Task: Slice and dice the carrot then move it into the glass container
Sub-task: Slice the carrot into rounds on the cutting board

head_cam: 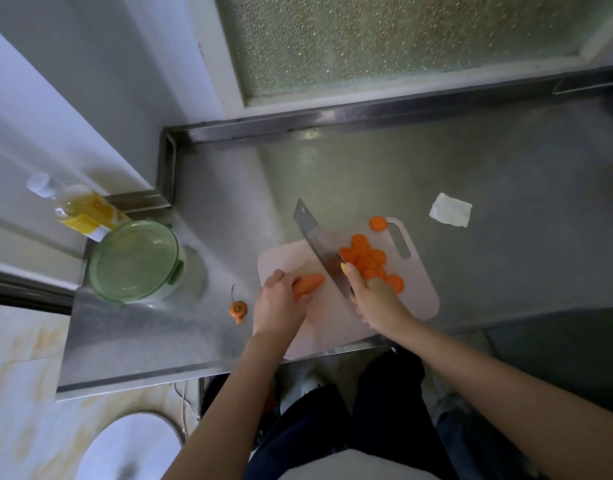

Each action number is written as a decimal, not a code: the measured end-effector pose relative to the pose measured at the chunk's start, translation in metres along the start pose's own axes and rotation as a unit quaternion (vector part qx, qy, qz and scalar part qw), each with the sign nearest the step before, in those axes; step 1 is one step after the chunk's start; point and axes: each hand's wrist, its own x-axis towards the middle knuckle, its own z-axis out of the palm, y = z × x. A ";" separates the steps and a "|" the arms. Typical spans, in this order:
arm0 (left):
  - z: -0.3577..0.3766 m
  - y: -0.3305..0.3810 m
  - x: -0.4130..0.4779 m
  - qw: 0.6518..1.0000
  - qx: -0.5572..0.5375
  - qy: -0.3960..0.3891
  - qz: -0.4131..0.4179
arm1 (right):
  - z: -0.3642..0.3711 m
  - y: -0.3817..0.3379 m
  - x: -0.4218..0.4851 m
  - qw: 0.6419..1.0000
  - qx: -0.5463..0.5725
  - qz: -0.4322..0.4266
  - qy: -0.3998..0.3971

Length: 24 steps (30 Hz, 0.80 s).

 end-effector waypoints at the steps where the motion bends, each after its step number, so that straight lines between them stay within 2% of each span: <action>1: 0.002 0.001 -0.002 1.000 0.003 0.003 -0.001 | -0.001 -0.001 -0.003 1.000 -0.011 -0.002 -0.009; 6: 0.006 0.002 -0.006 1.000 0.022 0.022 -0.003 | -0.003 0.002 -0.014 0.999 -0.016 -0.006 -0.045; 12: 0.004 0.007 -0.005 1.000 0.008 0.028 -0.001 | -0.004 0.002 -0.016 0.998 -0.028 -0.003 -0.049; 17: 0.000 0.013 -0.003 0.999 -0.009 0.030 -0.014 | -0.004 -0.002 -0.013 0.995 -0.091 0.007 -0.048; 21: -0.003 0.015 -0.003 0.999 -0.021 0.031 -0.024 | -0.006 -0.011 -0.013 0.981 -0.165 -0.102 -0.021; 24: -0.006 0.018 -0.003 0.998 -0.037 0.031 -0.043 | -0.007 -0.017 -0.020 0.972 -0.207 -0.107 -0.038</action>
